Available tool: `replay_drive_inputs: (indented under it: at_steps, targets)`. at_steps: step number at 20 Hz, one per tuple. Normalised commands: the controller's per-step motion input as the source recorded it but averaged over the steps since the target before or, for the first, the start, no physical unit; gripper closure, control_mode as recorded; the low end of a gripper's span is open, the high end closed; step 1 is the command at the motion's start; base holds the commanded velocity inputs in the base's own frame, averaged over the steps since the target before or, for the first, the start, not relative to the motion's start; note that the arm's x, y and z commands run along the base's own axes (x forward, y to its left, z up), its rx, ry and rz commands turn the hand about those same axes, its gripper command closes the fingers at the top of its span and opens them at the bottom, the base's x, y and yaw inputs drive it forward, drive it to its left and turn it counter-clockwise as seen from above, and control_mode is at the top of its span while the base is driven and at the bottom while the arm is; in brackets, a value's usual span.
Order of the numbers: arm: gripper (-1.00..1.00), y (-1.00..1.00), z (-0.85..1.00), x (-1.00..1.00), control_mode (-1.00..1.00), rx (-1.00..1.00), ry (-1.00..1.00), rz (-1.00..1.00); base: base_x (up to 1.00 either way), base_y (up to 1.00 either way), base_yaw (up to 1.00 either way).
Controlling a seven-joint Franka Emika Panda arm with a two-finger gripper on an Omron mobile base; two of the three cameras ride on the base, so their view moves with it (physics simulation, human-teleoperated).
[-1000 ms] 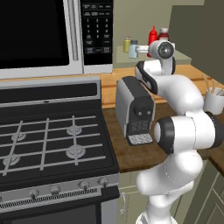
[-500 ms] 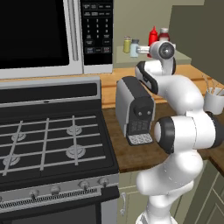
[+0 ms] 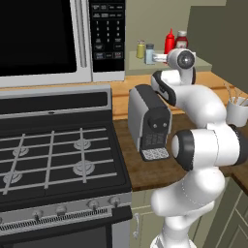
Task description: Put the shaker and condiment bottle from the counter next to their counterparts in the cabinet.
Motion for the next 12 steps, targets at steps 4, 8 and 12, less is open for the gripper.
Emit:
replay_drive_inputs:
  at_steps: [4, 8, 12]
  targets:
    - [-1.0, -0.05, -0.01, 0.0, -1.0, 0.0, 0.0, 0.0, 0.0, 0.0, 0.0]
    - [-1.0, 0.0, 0.0, -0.15, -1.0, 0.0, 0.0, 0.0, 0.0, 0.0, 0.0]
    - [-1.0, 0.0, 0.0, -0.71, -1.0, 0.0, -0.01, 0.0, 0.0, 0.0, 0.0]
